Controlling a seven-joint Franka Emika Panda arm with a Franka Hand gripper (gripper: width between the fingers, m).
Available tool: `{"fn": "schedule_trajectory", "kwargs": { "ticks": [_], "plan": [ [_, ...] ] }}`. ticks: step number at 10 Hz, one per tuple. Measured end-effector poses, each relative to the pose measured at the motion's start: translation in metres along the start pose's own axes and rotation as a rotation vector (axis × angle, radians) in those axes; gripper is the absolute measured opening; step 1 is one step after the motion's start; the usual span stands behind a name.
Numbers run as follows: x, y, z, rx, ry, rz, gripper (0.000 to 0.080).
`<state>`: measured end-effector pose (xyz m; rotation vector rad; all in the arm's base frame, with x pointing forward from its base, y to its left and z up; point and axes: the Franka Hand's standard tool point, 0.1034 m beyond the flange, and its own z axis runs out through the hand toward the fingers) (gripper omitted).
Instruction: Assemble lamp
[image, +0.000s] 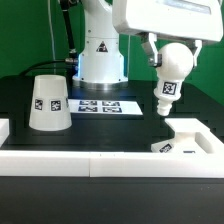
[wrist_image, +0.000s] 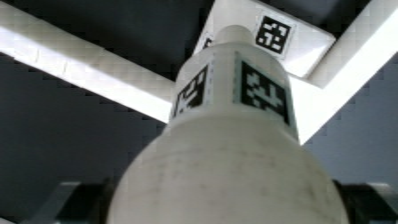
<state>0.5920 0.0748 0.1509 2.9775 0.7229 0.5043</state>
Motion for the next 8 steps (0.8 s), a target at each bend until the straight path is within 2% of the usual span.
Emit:
{"fn": "schedule_trajectory", "kwargs": {
  "ticks": [3, 5, 6, 7, 8],
  "plan": [
    [0.026, 0.006, 0.007, -0.008, 0.029, -0.004, 0.0579],
    [0.023, 0.006, 0.008, -0.006, 0.025, -0.005, 0.0579],
    [0.024, 0.007, 0.008, -0.016, 0.049, -0.006, 0.0579],
    [0.022, 0.0, 0.01, -0.013, 0.053, -0.002, 0.0579],
    [0.027, -0.005, 0.008, -0.015, 0.071, -0.001, 0.0579]
  ]
}}
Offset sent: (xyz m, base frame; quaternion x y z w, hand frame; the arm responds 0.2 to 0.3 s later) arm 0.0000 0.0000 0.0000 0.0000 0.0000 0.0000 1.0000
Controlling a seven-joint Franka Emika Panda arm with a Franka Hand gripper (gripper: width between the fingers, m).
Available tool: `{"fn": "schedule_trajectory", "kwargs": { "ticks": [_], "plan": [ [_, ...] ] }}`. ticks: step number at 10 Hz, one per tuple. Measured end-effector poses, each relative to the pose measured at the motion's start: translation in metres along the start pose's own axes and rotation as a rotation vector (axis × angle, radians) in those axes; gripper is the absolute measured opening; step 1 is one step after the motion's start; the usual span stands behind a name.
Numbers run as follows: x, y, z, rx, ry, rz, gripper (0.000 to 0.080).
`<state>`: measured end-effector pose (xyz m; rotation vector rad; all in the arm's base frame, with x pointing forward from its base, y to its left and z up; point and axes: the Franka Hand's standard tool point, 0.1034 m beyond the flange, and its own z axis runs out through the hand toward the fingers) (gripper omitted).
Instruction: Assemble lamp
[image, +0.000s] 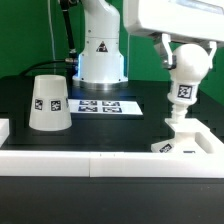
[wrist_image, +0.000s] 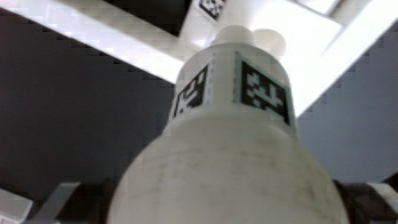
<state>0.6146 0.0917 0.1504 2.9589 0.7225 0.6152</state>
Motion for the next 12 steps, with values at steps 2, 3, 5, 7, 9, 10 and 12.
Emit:
{"fn": "schedule_trajectory", "kwargs": {
  "ticks": [2, 3, 5, 7, 9, 10, 12],
  "plan": [
    [0.003, -0.005, 0.0, 0.002, 0.008, 0.014, 0.0579],
    [0.003, -0.007, 0.001, 0.005, 0.005, 0.013, 0.0579],
    [0.002, -0.008, 0.002, 0.005, 0.003, 0.01, 0.0579],
    [0.002, -0.009, 0.003, 0.006, 0.001, 0.01, 0.0579],
    [-0.001, -0.01, 0.007, 0.009, -0.005, 0.008, 0.0579],
    [-0.003, -0.01, 0.009, 0.009, -0.009, 0.007, 0.0579],
    [-0.007, -0.011, 0.014, 0.012, -0.018, 0.007, 0.0579]
  ]
}}
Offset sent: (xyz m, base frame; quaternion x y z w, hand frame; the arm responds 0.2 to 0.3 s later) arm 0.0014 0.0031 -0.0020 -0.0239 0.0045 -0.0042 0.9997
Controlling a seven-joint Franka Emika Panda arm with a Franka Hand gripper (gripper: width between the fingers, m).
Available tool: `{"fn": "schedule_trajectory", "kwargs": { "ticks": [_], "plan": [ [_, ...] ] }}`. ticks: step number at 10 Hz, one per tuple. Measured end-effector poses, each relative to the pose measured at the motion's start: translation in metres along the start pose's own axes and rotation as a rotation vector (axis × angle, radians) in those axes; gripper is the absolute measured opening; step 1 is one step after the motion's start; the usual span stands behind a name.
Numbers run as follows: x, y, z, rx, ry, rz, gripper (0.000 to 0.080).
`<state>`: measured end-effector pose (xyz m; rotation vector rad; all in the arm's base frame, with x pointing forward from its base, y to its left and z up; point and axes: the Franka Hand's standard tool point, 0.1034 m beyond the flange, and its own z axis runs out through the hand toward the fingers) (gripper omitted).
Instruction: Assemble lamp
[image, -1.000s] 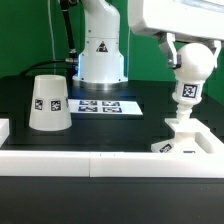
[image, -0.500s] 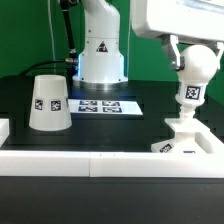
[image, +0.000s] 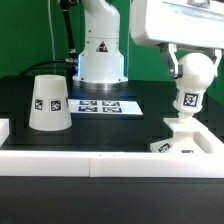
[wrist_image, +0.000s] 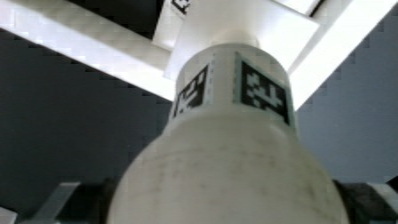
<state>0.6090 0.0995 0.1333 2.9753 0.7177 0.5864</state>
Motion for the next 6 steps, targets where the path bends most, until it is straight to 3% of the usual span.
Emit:
{"fn": "schedule_trajectory", "kwargs": {
  "ticks": [6],
  "plan": [
    [-0.0056, -0.0058, 0.0081, -0.005, 0.027, -0.004, 0.0579]
  ]
}}
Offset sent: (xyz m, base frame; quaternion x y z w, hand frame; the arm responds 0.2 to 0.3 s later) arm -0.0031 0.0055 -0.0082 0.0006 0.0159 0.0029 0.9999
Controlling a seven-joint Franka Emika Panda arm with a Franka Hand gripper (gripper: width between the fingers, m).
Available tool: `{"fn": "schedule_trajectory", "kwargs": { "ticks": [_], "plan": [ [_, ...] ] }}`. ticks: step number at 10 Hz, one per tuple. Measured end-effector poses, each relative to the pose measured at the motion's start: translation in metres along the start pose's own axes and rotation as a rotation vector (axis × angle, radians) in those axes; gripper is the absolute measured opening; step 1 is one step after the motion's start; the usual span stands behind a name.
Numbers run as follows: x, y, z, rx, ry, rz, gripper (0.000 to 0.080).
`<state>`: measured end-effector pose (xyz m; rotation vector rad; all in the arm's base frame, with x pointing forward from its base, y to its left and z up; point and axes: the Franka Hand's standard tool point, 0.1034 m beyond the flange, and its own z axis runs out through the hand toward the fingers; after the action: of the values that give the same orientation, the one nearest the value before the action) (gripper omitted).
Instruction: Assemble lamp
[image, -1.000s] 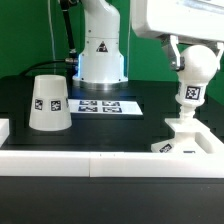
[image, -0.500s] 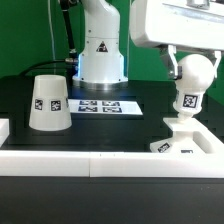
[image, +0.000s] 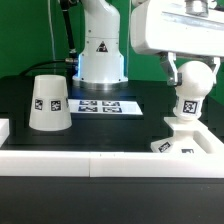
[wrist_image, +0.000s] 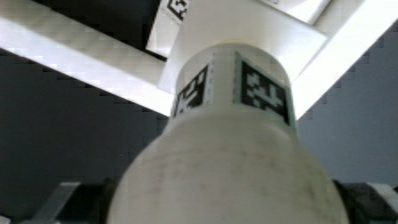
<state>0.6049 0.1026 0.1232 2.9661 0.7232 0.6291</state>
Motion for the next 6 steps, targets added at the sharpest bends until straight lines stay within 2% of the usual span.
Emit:
{"fn": "schedule_trajectory", "kwargs": {
  "ticks": [3, 5, 6],
  "plan": [
    [-0.0028, -0.0035, -0.0014, -0.017, 0.059, -0.003, 0.0579],
    [-0.0027, -0.0032, -0.0014, -0.017, 0.059, -0.003, 0.0579],
    [-0.0027, -0.0032, -0.0014, -0.017, 0.059, -0.003, 0.068]
  ]
}}
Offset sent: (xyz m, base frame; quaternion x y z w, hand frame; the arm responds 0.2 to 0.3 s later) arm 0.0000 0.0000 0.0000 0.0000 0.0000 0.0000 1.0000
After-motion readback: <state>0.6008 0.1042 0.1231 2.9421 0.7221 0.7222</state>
